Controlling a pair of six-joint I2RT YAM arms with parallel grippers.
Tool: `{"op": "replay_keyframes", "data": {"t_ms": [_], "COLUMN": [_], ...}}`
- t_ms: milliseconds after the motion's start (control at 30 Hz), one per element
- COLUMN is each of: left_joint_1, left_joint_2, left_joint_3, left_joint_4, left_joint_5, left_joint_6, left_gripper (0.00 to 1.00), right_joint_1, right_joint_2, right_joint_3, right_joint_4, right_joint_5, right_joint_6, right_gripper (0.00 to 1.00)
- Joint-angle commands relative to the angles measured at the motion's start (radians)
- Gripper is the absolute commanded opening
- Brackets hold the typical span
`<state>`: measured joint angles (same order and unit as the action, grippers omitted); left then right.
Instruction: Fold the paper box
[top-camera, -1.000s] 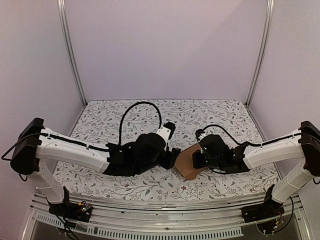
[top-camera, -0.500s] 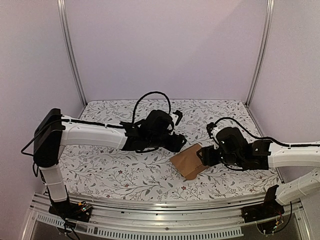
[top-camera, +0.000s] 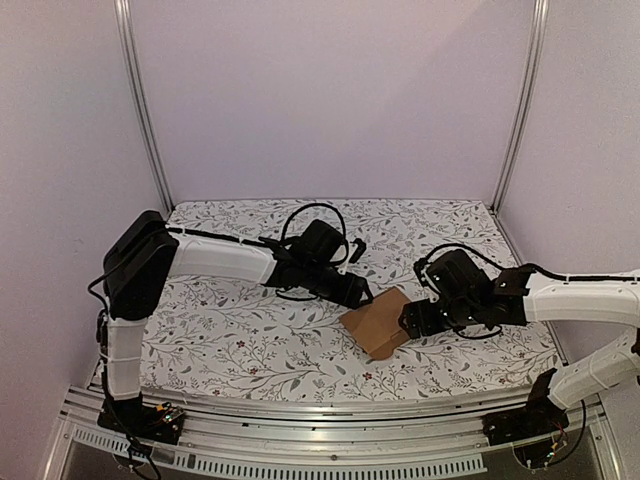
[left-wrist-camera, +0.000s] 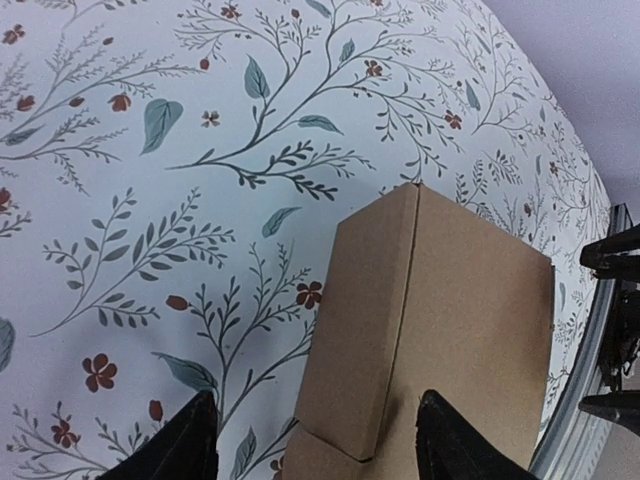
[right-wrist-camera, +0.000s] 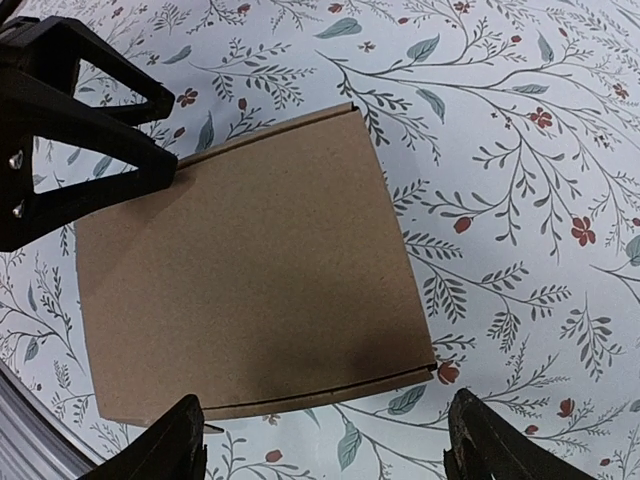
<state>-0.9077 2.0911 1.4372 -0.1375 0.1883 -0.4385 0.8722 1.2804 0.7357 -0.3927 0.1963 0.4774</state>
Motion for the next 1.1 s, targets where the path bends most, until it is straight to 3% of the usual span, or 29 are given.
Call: {"op": "replay_keyframes", "data": {"t_ms": [0,267,500,933,1067], "left_joint_1": [0.023,0.030,0.029,0.029,0.029], "left_joint_2": [0.054,0.114,0.095,-0.139,-0.209], "left_joint_3": [0.056,0.124,0.075,-0.258,-0.361], "left_joint_4": [-0.015,-0.046,-0.052,0.063,0.103], "left_joint_5": [0.116,0.171,0.189,0.049,0.003], "left_joint_6": [-0.005,0.017,0.012,-0.160,-0.224], "left_gripper": [0.67,0.65,0.56,0.52,0.52], "right_joint_1": [-0.010,-0.023,-0.024,-0.025,-0.035], "right_joint_2": [0.033,0.077,0.095,0.268,0.324], "right_joint_3": [0.031,-0.010,-0.050,0.109,0.158], "right_joint_4": [0.001,0.143,0.247,0.291,0.291], "right_joint_5": [-0.078,-0.093,-0.080,-0.136,-0.221], "right_joint_6": [0.118,0.398,0.537,0.387,0.296], "right_gripper": [0.82,0.82,0.81,0.74,0.71]}}
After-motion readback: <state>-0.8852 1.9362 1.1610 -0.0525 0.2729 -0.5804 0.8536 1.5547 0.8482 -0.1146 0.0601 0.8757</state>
